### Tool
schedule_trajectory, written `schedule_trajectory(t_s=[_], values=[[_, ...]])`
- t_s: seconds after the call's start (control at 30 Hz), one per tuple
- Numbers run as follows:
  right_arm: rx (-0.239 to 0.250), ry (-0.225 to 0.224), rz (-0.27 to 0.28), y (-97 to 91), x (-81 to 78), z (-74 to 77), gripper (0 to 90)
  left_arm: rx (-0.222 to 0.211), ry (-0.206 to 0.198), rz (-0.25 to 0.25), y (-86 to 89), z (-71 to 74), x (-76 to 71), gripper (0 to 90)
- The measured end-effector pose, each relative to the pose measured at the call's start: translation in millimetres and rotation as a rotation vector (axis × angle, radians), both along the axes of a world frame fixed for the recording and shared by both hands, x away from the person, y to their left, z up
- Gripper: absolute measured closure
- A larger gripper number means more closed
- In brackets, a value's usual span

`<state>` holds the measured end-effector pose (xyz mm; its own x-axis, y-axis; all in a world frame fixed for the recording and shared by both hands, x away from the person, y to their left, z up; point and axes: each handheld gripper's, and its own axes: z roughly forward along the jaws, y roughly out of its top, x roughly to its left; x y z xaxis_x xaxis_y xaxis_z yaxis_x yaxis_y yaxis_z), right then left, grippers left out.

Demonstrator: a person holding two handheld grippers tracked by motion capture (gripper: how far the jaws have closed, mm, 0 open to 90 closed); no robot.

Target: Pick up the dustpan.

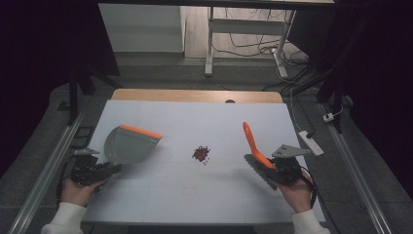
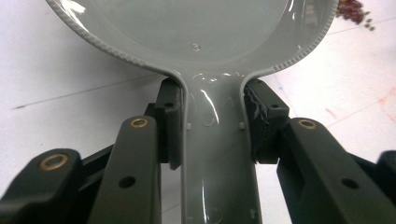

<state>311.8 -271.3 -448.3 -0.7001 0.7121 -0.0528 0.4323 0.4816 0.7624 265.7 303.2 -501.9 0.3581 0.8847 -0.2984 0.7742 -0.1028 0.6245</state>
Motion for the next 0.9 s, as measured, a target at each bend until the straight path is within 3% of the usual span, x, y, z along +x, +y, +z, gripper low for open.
schedule_trajectory(t_s=[0.23, 0.4, 0.73, 0.9], values=[[-0.009, -0.019, -0.018, 1.1, -1.3, -0.5, 70.0, -0.016, -0.048, -0.04, -0.6, 4.1, -0.7, 62.1], [-0.012, -0.046, -0.008, 6.5, -5.4, 4.4, 70.0, -0.001, -0.078, -0.057, -0.3, 3.4, 0.7, 62.1], [-0.045, -0.047, -0.001, 14.9, -3.3, 0.6, 70.0, -0.004, -0.126, -0.124, -0.7, 7.5, -0.7, 62.1], [-0.03, -0.051, 0.002, 18.8, -5.5, 1.6, 70.0, -0.014, -0.152, -0.158, -4.7, 12.9, -3.4, 62.0]])
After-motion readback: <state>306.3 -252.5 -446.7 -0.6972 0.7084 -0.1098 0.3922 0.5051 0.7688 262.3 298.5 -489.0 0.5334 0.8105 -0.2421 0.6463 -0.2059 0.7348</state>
